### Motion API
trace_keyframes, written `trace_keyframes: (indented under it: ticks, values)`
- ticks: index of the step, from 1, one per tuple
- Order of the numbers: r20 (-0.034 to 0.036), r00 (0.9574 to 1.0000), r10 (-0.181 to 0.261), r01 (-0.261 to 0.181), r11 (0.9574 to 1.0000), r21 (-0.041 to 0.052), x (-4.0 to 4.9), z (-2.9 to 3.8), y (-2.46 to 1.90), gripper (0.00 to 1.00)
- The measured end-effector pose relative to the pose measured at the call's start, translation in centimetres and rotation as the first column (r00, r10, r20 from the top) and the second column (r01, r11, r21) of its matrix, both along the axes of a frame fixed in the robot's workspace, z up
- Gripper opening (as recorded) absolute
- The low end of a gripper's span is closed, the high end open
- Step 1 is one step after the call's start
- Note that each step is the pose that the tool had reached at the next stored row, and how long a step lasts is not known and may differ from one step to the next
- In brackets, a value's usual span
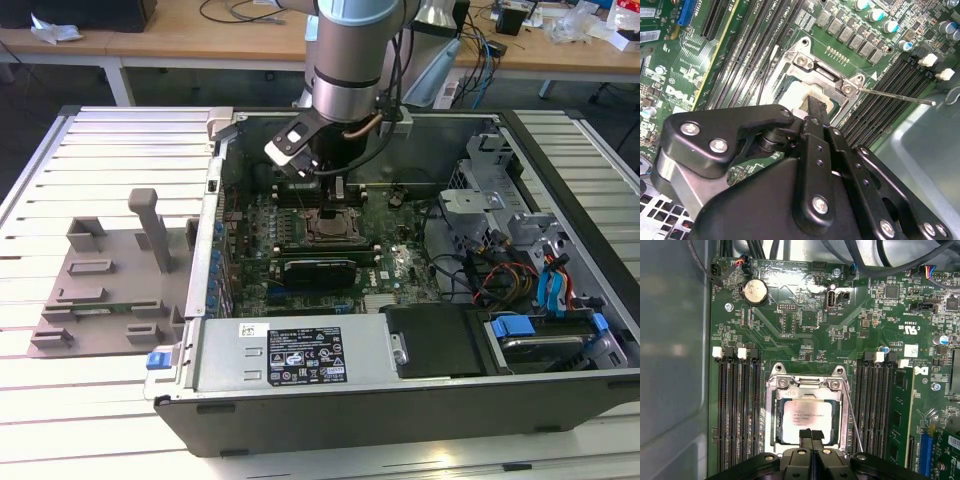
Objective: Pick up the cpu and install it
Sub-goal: 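Close the cpu cover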
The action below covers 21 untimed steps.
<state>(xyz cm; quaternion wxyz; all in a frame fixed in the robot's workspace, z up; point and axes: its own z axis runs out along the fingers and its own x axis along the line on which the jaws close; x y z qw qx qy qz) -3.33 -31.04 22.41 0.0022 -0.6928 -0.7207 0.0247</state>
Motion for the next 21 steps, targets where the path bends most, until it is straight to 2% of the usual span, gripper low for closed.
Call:
trace_keyframes:
  ticks: [12,21]
  values:
    - [0.0,1.0,0.0,0.0,1.0,-0.0018,0.0,0.74,0.0,0.11]
    - [0.0,1.0,0.0,0.0,1.0,-0.0025,0.0,1.93,0.01,0.11]
